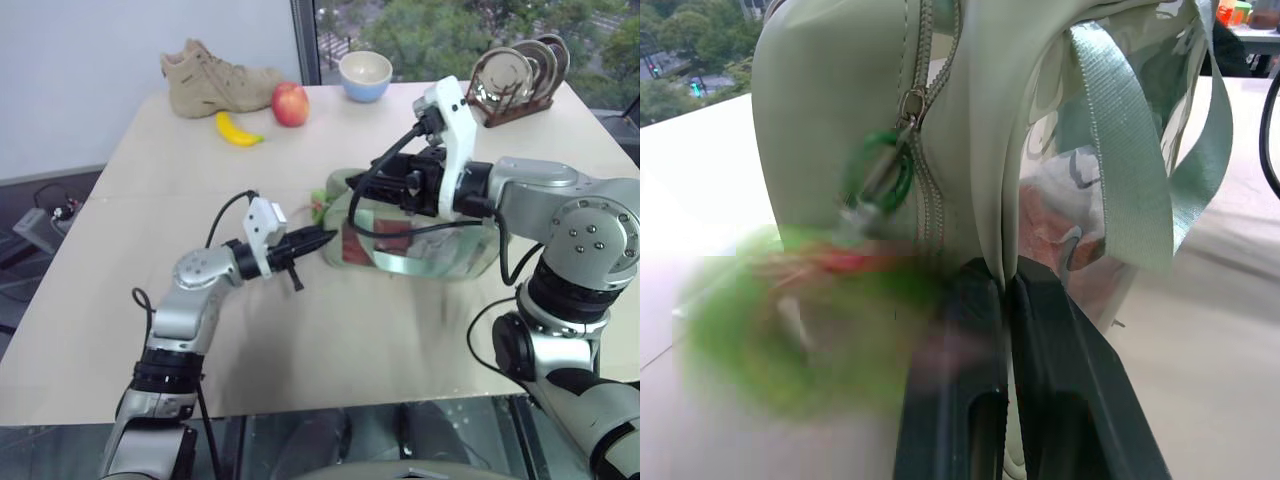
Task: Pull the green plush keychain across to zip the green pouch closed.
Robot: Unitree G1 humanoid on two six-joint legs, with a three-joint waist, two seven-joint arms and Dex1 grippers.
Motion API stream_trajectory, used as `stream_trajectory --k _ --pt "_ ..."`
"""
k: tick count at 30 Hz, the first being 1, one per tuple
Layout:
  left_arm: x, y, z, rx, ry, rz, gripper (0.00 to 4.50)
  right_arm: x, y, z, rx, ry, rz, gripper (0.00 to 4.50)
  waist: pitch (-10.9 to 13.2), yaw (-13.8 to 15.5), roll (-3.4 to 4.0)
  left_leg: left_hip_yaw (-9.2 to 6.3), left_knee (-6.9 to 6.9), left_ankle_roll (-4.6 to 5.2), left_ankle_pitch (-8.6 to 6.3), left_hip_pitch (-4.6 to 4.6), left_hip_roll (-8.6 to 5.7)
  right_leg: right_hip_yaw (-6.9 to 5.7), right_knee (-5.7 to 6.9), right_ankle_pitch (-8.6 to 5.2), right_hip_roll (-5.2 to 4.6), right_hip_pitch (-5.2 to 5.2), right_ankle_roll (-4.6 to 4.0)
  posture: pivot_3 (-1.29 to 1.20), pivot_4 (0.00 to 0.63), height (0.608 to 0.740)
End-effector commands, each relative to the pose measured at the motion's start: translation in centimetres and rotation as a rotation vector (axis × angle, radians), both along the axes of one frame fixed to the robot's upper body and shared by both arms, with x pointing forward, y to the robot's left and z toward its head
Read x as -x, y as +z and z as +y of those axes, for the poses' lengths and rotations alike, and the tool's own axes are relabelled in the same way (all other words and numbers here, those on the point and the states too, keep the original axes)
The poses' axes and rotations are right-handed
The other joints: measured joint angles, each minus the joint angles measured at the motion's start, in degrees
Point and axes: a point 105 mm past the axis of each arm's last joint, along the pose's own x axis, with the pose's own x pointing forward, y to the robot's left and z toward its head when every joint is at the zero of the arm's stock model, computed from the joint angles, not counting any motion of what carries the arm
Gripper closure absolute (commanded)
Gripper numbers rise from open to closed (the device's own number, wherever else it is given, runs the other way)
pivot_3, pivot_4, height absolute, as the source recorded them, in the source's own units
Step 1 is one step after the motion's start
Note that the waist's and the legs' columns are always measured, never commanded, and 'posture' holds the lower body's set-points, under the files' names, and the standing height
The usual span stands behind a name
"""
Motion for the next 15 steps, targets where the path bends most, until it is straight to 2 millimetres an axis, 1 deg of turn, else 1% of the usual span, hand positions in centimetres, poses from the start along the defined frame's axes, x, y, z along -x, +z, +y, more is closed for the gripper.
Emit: stream_trajectory --k 1,3,4,7,10,12,13,14,15 --pt "0.5 1.2 -0.3 -0.007 -0.019 -0.056 4.5 1.8 0.8 1.3 0.109 0.108 -0.257 1.41 0.0 0.06 0.0 -0.01 0.0 0.0 0.0 -0.01 -0.01 -0.01 0.0 0.0 0.0 -0.01 0.0 0.0 0.15 0.74" --pt "0.6 1.1 -0.3 -0.01 -0.019 -0.057 4.5 2.1 0.1 1.9 0.189 0.164 -0.378 1.41 0.0 0.02 -0.01 -0.01 0.0 0.0 0.0 -0.01 -0.02 -0.02 -0.02 0.0 -0.01 -0.01 0.0 0.0 0.15 0.74" --pt "0.6 1.1 -0.2 -0.008 -0.017 -0.059 4.5 1.8 -0.3 1.9 0.223 0.164 -0.4 1.41 0.0 -0.02 -0.01 0.02 0.0 0.0 0.0 -0.01 -0.03 -0.02 -0.06 0.0 -0.03 -0.01 0.01 0.0 0.15 0.74" --pt "0.7 1.1 -0.2 0.009 -0.013 -0.055 4.5 0.6 -1.3 1.0 0.309 0.144 -0.434 1.41 0.0 -0.04 -0.01 0.12 0.01 0.0 0.0 -0.01 0.0 -0.01 -0.11 0.0 -0.04 -0.01 0.01 0.0 0.15 0.74" --pt "0.9 1.2 -0.2 0.028 -0.019 -0.036 4.5 0.3 -1.7 0.1 0.343 0.148 -0.443 1.41 -0.01 0.17 -0.03 0.12 0.03 0.0 0.0 -0.01 0.02 -0.03 -0.13 0.0 -0.02 0.01 0.01 0.0 0.15 0.74" --pt "0.9 1.4 -0.1 0.039 -0.013 -0.034 3.77 0.2 -1.8 -0.6 0.362 0.148 -0.438 1.27 -0.01 0.19 -0.03 0.11 0.03 0.0 0.0 -0.02 0.03 -0.03 -0.13 0.0 -0.01 0.0 0.01 0.0 0.15 0.74" --pt "0.9 1.6 0.0 0.045 -0.005 -0.032 3.62 0.1 -2.0 -1.1 0.377 0.148 -0.434 1.27 0.0 0.2 -0.03 0.11 0.03 0.0 0.0 -0.03 0.03 -0.03 -0.14 0.0 -0.02 0.0 0.01 0.0 0.15 0.74" --pt "0.8 1.7 0.2 0.049 0.008 -0.037 2.93 0.1 -2.2 -1.5 0.392 0.151 -0.425 1.27 -0.01 0.21 -0.03 0.11 0.02 0.0 0.0 -0.03 0.03 -0.03 -0.18 0.0 -0.02 0.0 0.01 0.0 0.15 0.74" --pt "0.7 1.9 0.4 0.057 0.019 -0.039 2.93 0.1 -2.4 -1.8 0.406 0.155 -0.422 1.27 0.0 0.2 -0.03 0.11 0.01 0.0 0.0 -0.04 0.03 -0.03 -0.21 0.0 -0.01 0.0 0.01 0.0 0.15 0.74"
